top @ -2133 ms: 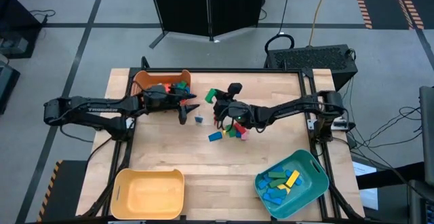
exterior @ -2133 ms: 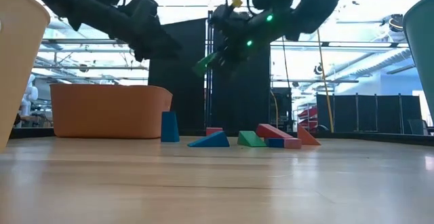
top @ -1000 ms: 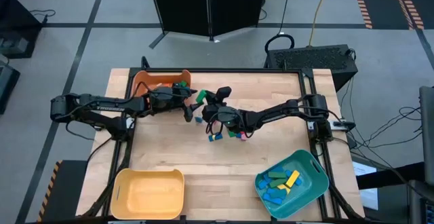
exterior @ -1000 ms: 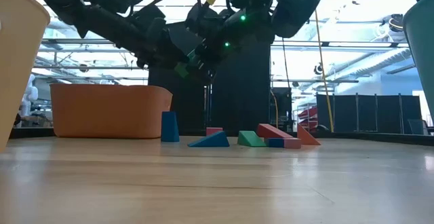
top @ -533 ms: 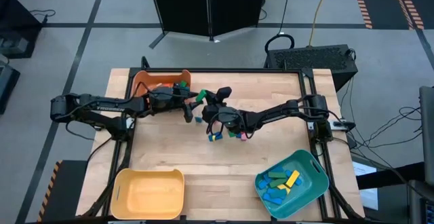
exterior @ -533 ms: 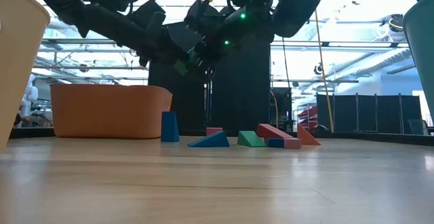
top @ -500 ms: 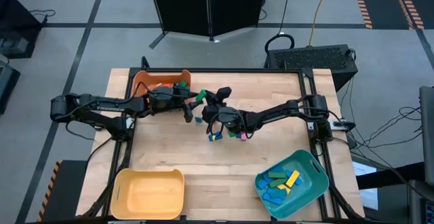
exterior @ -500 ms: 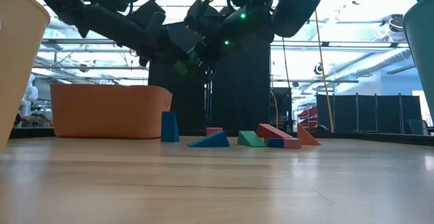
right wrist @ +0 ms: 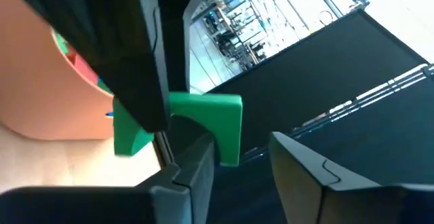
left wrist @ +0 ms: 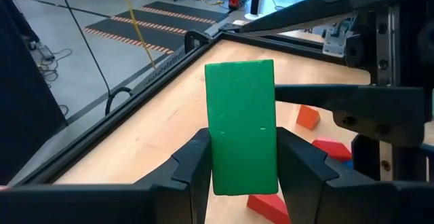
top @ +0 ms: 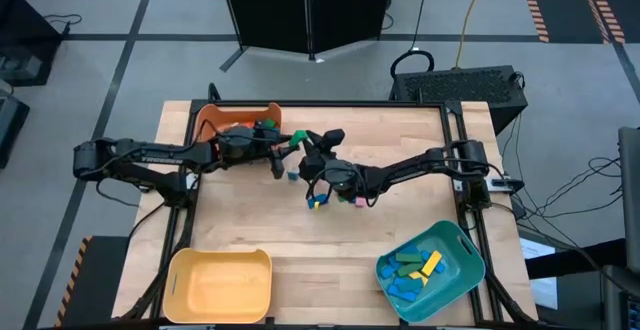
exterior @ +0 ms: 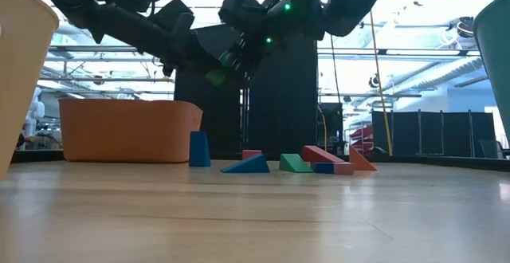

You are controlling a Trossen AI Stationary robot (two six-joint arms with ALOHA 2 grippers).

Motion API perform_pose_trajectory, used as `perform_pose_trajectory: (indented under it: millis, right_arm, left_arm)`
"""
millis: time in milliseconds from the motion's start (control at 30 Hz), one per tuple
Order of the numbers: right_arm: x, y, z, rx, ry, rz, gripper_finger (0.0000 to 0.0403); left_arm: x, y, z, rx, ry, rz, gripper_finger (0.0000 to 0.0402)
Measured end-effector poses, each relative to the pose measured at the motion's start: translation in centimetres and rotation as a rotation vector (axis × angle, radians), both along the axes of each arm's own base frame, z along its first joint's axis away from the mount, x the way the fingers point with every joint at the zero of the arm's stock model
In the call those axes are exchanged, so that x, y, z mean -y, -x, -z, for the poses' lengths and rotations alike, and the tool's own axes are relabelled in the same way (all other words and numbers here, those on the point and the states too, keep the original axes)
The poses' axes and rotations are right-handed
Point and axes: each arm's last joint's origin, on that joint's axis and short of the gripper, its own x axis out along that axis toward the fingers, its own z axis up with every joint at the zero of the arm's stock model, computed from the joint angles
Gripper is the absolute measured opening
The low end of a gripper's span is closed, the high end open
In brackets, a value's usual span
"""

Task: Sort blocks by size
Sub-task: Put the green arch block into the orange bin

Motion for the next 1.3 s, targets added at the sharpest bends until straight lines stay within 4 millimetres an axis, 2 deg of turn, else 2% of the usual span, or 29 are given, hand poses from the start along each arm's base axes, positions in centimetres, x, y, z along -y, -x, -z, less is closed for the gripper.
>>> perform_pose_trajectory:
  millis: [233,367,467,600,800,1033,1200,1300]
  right_arm:
    - [-0.3,0.6,-0.5,-0.061,0.027,0.097,0.0155]
    - [-1.1,1.8,-1.6,-0.107,-0.016,0.101,0.0162]
    - [-1.4,3.2,-2.4,-0.114,-0.146,0.033,0.0164]
    - [-0.9,5.6,-3.9,-0.082,-0.418,-0.053,0.0164]
    - [-0.6,8.5,-5.0,-0.139,-0.690,-0.088,0.0164]
    - [-1.3,9.8,-3.2,-0.275,-0.978,-0.125,0.0164]
    - [-1.5,10.5,-1.2,-0.290,-1.094,-0.107,0.0164]
    - [-1.6,11.0,-0.3,-0.289,-1.131,-0.059,0.0164]
  left_arm:
    - [0.1,0.5,-0.4,0.004,0.012,-0.027,0.0133]
    - [0.1,1.8,-1.3,-0.014,-0.006,-0.112,0.0133]
    - [0.3,3.1,-1.9,-0.040,-0.018,-0.172,0.0132]
    - [0.5,4.3,-2.5,-0.054,-0.024,-0.205,0.0132]
    - [0.3,5.5,-2.1,-0.148,-0.032,-0.271,0.0132]
    - [-0.6,6.7,-0.8,-0.278,0.057,-0.341,0.0132]
    - [-1.2,7.2,-0.4,-0.289,0.115,-0.395,0.0133]
    - [-1.4,7.3,-0.4,-0.293,0.134,-0.395,0.0147]
